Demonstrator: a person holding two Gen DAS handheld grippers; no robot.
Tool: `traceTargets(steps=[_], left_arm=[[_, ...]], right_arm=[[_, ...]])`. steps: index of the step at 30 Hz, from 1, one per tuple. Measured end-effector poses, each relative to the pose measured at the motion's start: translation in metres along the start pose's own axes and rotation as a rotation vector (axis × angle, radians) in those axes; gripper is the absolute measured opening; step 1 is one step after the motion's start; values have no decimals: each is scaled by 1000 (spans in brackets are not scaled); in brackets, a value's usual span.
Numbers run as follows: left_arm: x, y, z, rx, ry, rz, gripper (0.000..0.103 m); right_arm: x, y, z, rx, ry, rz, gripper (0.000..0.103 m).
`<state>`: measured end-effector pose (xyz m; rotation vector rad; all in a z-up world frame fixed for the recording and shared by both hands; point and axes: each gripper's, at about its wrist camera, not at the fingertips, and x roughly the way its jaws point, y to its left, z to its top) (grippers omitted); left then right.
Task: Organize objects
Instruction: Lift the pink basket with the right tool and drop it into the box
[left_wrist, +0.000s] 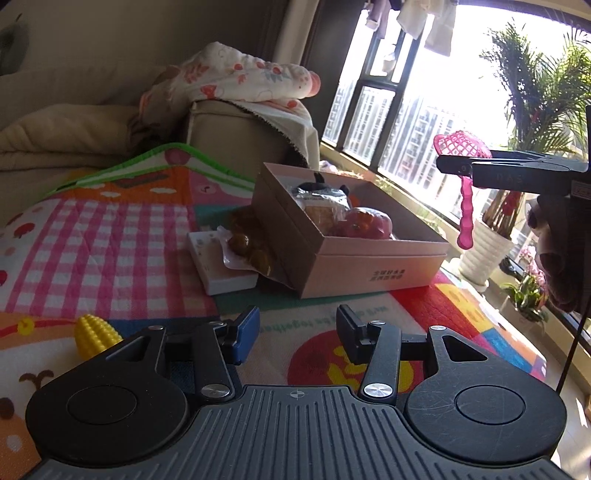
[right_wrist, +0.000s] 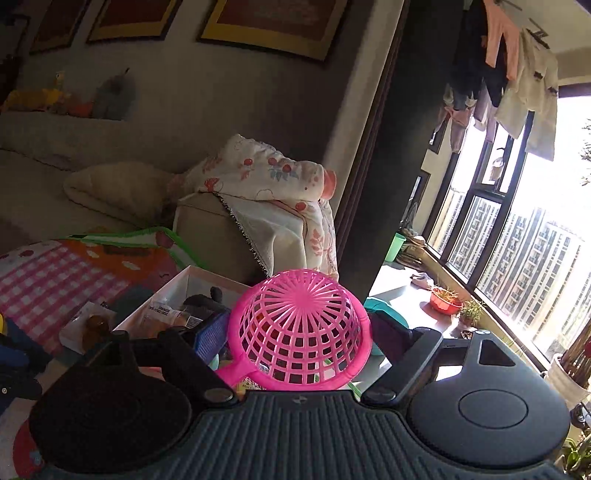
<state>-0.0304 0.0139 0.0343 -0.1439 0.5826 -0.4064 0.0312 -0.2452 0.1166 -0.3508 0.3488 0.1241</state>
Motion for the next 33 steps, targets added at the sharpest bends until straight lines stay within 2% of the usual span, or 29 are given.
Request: traceTargets(steps=[5, 8, 11, 12, 14, 17, 21, 24, 27, 29, 33], left_arm=[[-14, 6, 12, 8, -52, 27, 51], [-23, 15, 20, 8, -76, 55, 51], [-29, 30, 25, 4, -93, 106, 51], [-30, 35, 26, -2, -93, 121, 51], [-30, 46, 27, -23, -93, 148, 51], [-33, 58, 25, -41, -96, 181, 51], [-43, 73, 18, -20, -81, 243, 51], [-58, 91, 15, -56, -84, 304, 51], [-75, 111, 13, -139, -107, 343, 51], [-83, 117, 11, -167, -109, 338, 51], [-79, 113, 5, -177, -41, 261, 51]], right_arm=[[75, 0, 20, -75, 70, 83, 84], [109, -8, 16, 16, 149, 115, 89], [116, -27, 6, 160, 168, 125, 93], [113, -35, -1, 215, 177, 124, 95], [109, -43, -8, 249, 184, 90, 96], [88, -45, -22, 233, 188, -11, 96], [43, -27, -38, 188, 153, -45, 98], [8, -3, -47, 167, 115, -27, 103], [-13, 25, -57, 161, 109, 38, 103], [-20, 44, -67, 163, 126, 67, 103], [-20, 74, -86, 195, 194, 135, 103]])
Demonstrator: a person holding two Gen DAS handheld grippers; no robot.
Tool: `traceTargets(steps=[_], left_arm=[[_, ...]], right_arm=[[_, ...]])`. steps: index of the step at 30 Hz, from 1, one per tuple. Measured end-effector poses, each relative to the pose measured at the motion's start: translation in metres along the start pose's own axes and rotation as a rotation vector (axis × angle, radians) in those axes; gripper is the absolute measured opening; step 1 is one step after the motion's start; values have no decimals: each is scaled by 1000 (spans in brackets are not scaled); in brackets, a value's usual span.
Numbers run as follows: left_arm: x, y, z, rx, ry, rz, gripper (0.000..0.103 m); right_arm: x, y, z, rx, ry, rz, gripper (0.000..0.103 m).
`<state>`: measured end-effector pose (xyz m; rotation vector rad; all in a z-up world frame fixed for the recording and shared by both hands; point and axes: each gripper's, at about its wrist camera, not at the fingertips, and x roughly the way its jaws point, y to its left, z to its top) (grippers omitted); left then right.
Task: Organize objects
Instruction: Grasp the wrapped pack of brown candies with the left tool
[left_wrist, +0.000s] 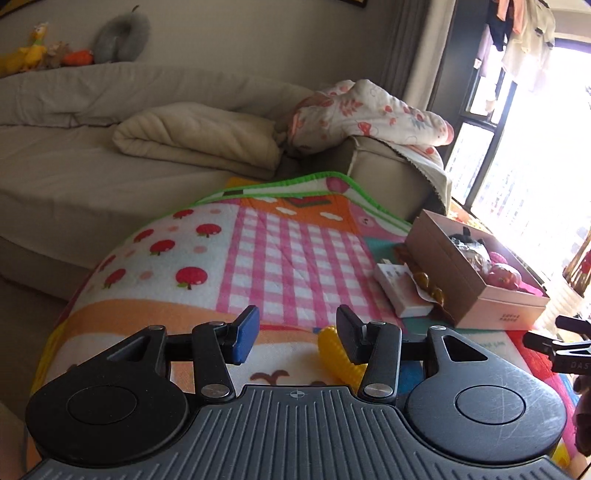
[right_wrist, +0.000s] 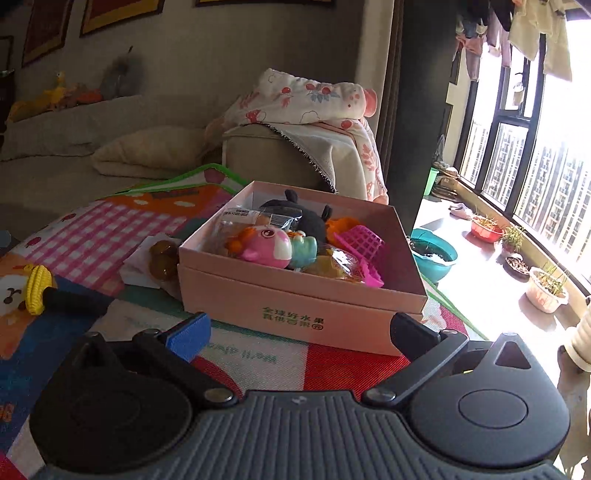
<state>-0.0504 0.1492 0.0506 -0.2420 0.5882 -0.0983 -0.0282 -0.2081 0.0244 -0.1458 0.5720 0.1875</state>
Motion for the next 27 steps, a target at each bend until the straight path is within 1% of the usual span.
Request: traceTargets(steps=[1, 3, 4, 5, 7, 9, 10, 12, 15, 18, 20, 23, 25, 27], left_arm=[[2, -5, -3, 6, 11, -14, 51], [3, -16, -5, 42, -2, -19, 51], [5, -26, -4, 76, -13, -35, 51], [7, -34, -2, 103, -21, -59, 51], [17, -56, 5, 179, -26, -142, 51], [31, -73, 11, 219, 0, -183, 51], [43, -82, 13, 221, 20, -201, 51], [69, -94, 19, 190, 64, -226, 52], [104, -107, 25, 148, 112, -225, 51], [129, -118, 29, 177, 115, -176, 51], [141, -120, 31, 177, 128, -163, 48], [153, -118, 32, 134, 158, -169, 46], [154, -117, 32, 117, 153, -178, 43], [152, -117, 31, 115, 150, -188, 42]], right_arm=[[2, 4, -4, 11, 15, 10, 103], [5, 13, -12, 18, 32, 19, 103], [5, 17, -14, 3, 30, 7, 103], [2, 19, -14, -6, 18, -5, 103], [0, 18, -14, 6, 4, 0, 103], [2, 17, -16, 18, 24, -4, 103], [2, 16, -16, 26, 24, -10, 103], [1, 13, -16, 43, 10, -20, 103], [-1, 10, -17, 67, -10, -29, 103], [-2, 5, -17, 94, -19, -25, 103], [-2, 2, -17, 112, -22, -22, 103], [-3, -1, -18, 134, -28, -19, 103], [-3, -3, -18, 146, -32, -19, 103], [-3, -5, -18, 156, -36, -19, 103]])
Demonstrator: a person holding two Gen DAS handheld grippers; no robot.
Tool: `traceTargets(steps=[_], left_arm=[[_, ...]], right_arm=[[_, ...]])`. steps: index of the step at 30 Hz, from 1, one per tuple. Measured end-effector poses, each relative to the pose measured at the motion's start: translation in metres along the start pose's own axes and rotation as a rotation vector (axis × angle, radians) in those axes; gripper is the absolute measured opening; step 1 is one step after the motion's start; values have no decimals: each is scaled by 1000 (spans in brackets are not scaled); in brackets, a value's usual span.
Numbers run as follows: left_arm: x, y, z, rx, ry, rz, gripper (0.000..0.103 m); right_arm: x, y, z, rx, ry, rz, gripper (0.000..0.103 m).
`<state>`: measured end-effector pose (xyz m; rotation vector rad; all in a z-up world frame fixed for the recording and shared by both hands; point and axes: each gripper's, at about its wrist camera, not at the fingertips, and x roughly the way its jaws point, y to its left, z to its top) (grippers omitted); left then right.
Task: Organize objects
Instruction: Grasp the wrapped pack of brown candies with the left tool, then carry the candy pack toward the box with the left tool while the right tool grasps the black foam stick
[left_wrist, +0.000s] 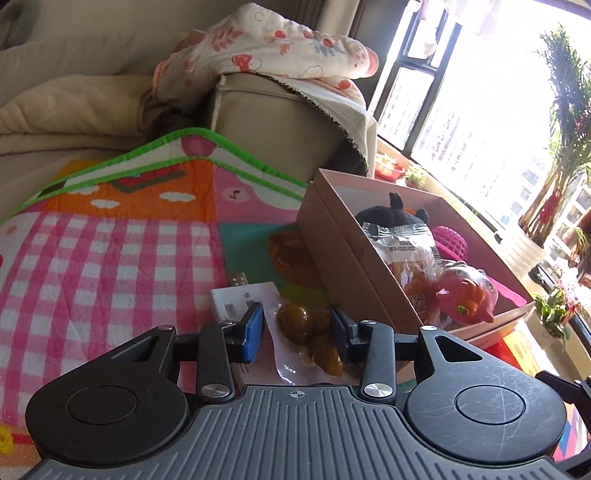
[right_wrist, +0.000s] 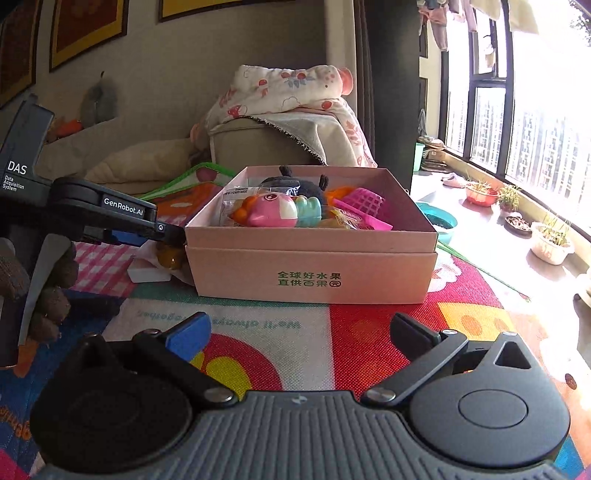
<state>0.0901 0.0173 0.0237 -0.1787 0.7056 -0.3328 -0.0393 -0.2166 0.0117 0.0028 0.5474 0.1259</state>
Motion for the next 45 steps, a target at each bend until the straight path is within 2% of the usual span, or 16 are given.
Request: traceTargets(steps=[3, 5, 6, 7, 12, 16, 19, 21, 24, 27, 32, 34, 38, 45], left_arm=[[-9, 0, 0, -10, -26, -43, 41], [-15, 1, 1, -33, -37, -107, 24], [-15, 2, 2, -54, -31, -147, 19], [-14, 1, 2, -69, -25, -165, 19], [-2, -8, 0, -47, -24, -52, 21], [8, -3, 0, -80, -20, -20, 24], [6, -6, -1, -78, -28, -21, 23], [1, -12, -2, -66, -30, -100, 21], [1, -23, -6, -3, -41, -78, 22], [8, -25, -7, 12, -43, -17, 25], [6, -25, -8, 16, -48, -18, 25], [-1, -26, -11, 28, -48, -34, 21], [-30, -34, -26, 88, -30, -75, 20], [-94, -33, -75, 121, 21, -139, 20]], right_arm=[[-1, 0, 0, 6, -4, -6, 103], [-1, -1, 0, 7, -5, -10, 103], [-1, 0, 0, 7, -4, -12, 103], [-1, 0, 0, 7, -3, -14, 103], [-1, 0, 0, 12, -3, -24, 103], [-1, 0, 0, 18, -4, -26, 103], [-1, 0, -1, 21, -5, -27, 103], [-1, 0, -1, 21, -5, -27, 103], [0, 0, -1, 23, -6, -29, 103], [0, -1, -1, 26, -7, -30, 103], [1, -1, 0, 35, -8, -31, 103], [1, -2, 0, 40, -7, -28, 103], [2, -6, 1, 61, -7, -27, 103], [3, -8, 0, 76, -3, -33, 103]])
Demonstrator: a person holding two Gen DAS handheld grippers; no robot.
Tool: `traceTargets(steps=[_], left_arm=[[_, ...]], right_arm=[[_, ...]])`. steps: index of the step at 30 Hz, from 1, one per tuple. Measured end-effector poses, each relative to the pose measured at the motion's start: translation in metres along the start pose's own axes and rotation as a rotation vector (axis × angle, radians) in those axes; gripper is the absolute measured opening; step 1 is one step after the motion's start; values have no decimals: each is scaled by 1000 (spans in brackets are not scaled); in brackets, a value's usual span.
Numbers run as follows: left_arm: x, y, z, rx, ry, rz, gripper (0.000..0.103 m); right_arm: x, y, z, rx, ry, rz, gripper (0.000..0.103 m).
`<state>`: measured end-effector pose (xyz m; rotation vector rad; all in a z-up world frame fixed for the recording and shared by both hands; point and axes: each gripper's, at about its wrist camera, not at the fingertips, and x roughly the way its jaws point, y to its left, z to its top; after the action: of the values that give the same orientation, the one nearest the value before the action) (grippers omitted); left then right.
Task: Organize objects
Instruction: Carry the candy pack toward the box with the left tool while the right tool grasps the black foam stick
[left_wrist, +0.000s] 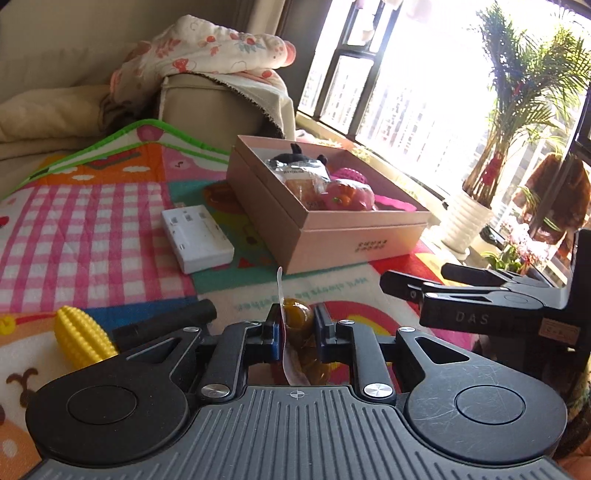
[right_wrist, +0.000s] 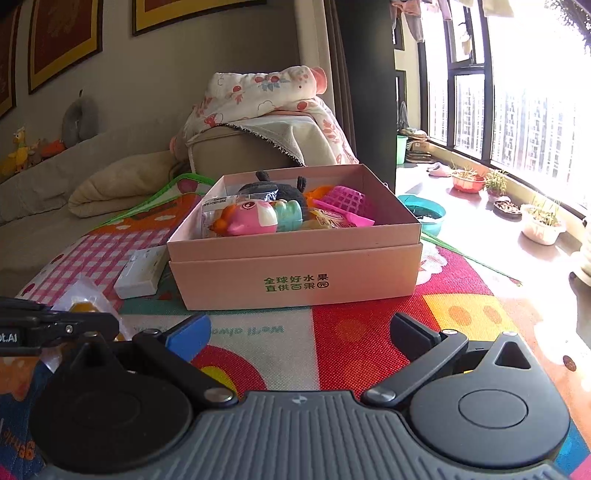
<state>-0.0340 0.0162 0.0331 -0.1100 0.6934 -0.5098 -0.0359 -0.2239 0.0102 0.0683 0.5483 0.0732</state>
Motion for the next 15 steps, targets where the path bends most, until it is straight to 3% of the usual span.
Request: traceTargets(steps=[5, 11, 15], left_arm=[[-9, -14, -16, 56, -34, 33, 21], [5, -21, -16, 58, -30, 38, 21], [-10, -14, -18, 27, -30, 6, 20]], right_arm=[[3, 2, 0, -7, 11, -16, 103], [1, 0, 0, 14, 0, -16, 103], [7, 3, 1, 1, 31, -22, 103]])
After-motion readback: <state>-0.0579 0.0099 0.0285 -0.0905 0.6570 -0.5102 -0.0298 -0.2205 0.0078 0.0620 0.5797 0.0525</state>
